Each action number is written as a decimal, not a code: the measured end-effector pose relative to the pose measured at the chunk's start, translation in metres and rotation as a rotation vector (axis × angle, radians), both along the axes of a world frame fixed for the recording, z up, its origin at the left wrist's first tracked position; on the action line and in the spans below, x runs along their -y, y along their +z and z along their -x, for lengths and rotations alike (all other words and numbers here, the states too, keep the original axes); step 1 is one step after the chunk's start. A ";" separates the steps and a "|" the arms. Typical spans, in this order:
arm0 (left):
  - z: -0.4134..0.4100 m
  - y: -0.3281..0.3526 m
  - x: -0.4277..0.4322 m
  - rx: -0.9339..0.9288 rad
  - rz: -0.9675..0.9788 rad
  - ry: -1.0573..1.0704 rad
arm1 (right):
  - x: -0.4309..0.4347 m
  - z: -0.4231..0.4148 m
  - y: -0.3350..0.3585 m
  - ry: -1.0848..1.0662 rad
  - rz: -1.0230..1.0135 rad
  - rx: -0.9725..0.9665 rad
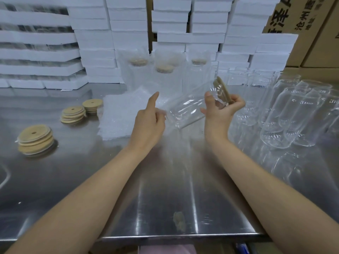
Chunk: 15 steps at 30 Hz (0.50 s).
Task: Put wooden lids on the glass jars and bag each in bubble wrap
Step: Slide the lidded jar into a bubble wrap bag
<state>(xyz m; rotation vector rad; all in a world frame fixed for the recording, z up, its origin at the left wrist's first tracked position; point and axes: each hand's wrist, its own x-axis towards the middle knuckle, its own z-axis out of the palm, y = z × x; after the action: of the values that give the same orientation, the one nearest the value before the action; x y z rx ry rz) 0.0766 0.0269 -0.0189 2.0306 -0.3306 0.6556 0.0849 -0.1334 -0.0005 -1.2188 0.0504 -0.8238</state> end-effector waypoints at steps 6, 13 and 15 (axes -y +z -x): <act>-0.002 0.003 0.000 0.184 -0.041 0.216 | -0.006 -0.005 -0.005 -0.003 0.001 -0.044; 0.003 0.006 0.010 0.688 -0.290 0.172 | -0.013 -0.003 -0.005 0.077 -0.263 -0.189; -0.001 0.007 0.004 0.674 -0.489 0.069 | -0.011 -0.003 -0.003 0.116 -0.392 -0.209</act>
<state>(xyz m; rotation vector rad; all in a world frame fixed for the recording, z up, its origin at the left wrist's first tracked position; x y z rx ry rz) 0.0775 0.0227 -0.0122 2.2221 -0.8861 1.4117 0.0876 -0.1229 -0.0030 -0.9222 0.2955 -0.5504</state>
